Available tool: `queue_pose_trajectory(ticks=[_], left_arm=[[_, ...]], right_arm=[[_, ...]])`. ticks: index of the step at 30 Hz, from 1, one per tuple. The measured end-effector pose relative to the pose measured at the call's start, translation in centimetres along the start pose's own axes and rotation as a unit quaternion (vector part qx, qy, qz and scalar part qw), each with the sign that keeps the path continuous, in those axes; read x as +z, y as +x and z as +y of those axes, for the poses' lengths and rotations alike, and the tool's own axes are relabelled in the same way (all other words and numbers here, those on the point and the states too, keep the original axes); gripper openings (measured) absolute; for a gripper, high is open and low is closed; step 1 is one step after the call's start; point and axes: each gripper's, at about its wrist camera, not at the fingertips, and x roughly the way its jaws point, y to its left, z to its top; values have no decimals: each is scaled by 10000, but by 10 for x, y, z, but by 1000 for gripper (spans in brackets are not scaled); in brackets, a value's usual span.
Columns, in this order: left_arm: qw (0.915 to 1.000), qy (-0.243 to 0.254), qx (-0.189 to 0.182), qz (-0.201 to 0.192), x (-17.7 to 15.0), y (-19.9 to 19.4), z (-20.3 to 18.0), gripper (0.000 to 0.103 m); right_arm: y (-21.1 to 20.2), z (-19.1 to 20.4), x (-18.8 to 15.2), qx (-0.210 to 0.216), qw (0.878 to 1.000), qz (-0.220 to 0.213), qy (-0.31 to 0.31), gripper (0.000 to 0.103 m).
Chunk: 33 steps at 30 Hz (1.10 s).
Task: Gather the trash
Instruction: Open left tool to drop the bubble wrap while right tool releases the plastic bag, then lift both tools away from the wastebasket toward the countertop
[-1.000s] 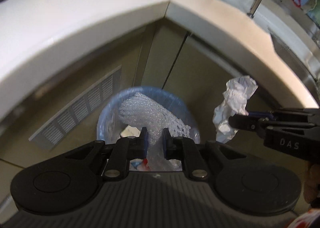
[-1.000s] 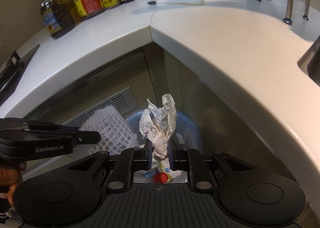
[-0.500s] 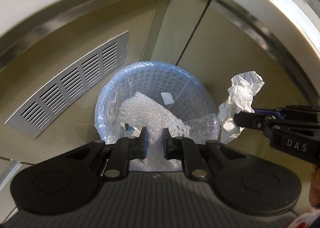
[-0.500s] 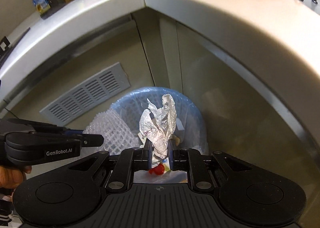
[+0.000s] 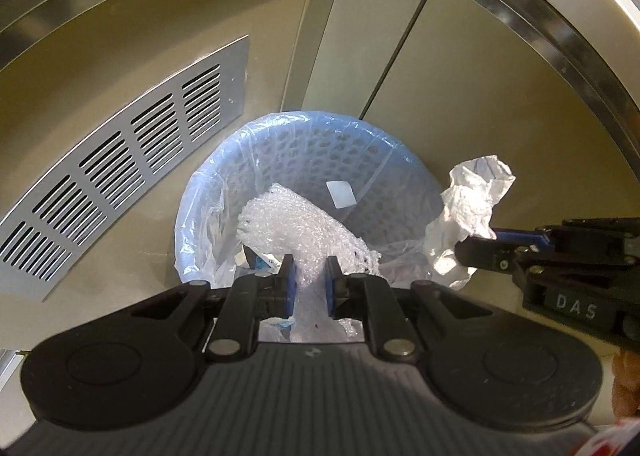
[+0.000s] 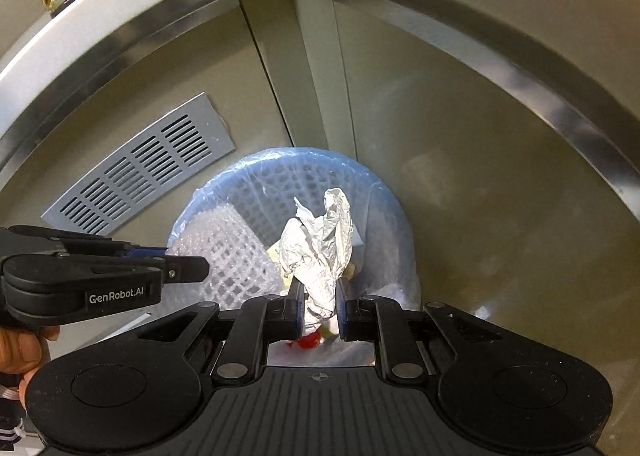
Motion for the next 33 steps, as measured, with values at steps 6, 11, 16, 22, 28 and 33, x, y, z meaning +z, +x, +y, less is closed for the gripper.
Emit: queue_pose_trajectory(ticks=[6, 11, 16, 22, 28, 33], left_arm=[[10000, 22, -26, -2, 3, 0, 0, 14], [9999, -71, 84, -11, 3, -4, 5, 30], [9998, -169, 95, 17, -3, -13, 12, 30], [9995, -296, 98, 2, -12, -22, 17, 30], [9991, -396, 118, -24, -16, -27, 21, 30], [9990, -432, 126, -26, -18, -26, 23, 30]], right_arm=[[1, 0, 1, -14, 10000, 14, 7, 16], [-1, 0, 2, -41, 10000, 37, 18, 16], [2, 2, 5, -22, 10000, 56, 11, 16], [6, 6, 8, 11, 10000, 68, -33, 16], [9, 9, 11, 18, 9999, 80, -65, 16], [13, 10, 13, 48, 9999, 63, 70, 17]])
